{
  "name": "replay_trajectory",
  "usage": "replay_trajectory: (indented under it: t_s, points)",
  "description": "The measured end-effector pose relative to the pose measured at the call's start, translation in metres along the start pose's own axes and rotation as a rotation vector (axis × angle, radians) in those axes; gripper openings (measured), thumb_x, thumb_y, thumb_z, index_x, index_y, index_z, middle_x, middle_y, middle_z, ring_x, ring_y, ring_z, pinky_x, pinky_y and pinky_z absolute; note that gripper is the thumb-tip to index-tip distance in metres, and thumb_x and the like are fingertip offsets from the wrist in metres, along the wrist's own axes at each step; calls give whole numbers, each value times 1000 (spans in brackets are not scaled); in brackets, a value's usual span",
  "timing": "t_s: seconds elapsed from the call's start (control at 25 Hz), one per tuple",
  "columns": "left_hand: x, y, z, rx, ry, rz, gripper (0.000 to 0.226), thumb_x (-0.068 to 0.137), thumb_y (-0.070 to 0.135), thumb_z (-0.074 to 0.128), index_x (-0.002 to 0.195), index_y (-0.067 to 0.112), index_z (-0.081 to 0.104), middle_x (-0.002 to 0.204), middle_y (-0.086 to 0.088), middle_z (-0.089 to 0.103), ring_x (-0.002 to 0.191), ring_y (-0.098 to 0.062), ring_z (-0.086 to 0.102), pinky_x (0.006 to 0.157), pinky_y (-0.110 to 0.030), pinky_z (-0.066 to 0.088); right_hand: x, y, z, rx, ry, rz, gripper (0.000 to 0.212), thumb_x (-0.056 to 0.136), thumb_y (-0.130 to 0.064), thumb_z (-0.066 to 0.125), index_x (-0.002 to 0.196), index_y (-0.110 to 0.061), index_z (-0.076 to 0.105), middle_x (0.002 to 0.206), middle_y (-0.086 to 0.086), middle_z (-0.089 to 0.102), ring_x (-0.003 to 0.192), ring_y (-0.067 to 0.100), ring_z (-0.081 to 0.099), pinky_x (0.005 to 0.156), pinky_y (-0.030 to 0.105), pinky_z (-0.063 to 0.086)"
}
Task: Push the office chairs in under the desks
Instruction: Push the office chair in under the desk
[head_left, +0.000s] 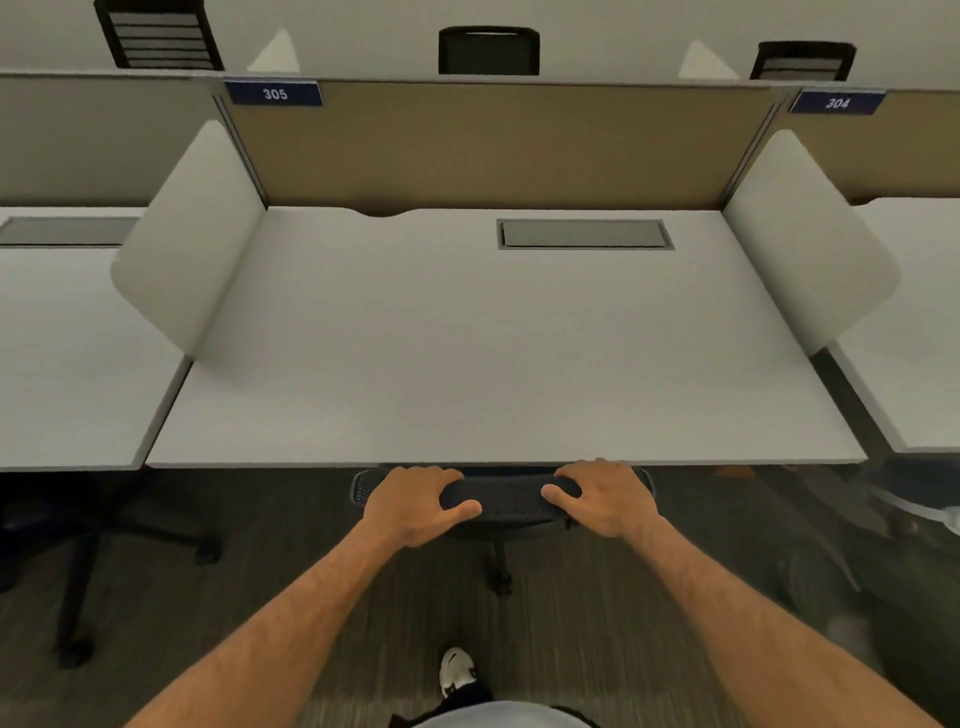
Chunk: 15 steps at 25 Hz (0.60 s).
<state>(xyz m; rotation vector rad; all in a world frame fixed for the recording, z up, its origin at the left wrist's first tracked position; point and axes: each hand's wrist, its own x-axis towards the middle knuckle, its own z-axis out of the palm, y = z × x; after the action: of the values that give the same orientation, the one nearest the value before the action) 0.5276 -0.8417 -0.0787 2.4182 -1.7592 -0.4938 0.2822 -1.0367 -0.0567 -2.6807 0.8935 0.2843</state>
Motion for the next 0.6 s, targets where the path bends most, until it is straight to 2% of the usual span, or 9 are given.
replay_trajectory:
  t_s: [0.16,0.32,0.48,0.52,0.6]
  points:
    - [2,-3,6,-15,-13,1,94,82,95,21,140,31,58,117,13,70,100,-9,65,91,-35,51,3,5,7,1,-29,3,82,89,-85,18,130,-32,65,122,-9,71,110,16,63,100,45,46]
    - [-1,3,-2,7,-29,-18,87,84,92,24,136,32,59,115,12,70,98,-11,64,90,-37,51,3,3,2,23,-95,30,79,90,-86,20,131,-34,64,123,-10,71,110,14,63,101,44,47]
    - [-10,17,-18,14,-34,-78,76,85,91,21,104,32,65,95,9,69,81,-9,61,80,-36,51,5,-6,-16,200,-225,58,59,99,-69,38,140,-31,56,141,-1,61,125,21,57,106,42,44]
    - [-13,21,-23,5,-22,-99,75,86,89,22,107,31,65,100,8,70,86,-10,61,86,-37,51,4,-10,-19,263,-222,49,59,100,-65,42,146,-29,50,147,0,57,130,22,54,109,41,42]
    - [-24,27,-27,-23,26,-149,76,90,84,27,131,29,61,129,4,66,115,-16,60,107,-42,45,0,-18,-28,322,-188,-2,61,100,-62,46,152,-30,42,152,0,51,134,21,50,112,40,39]
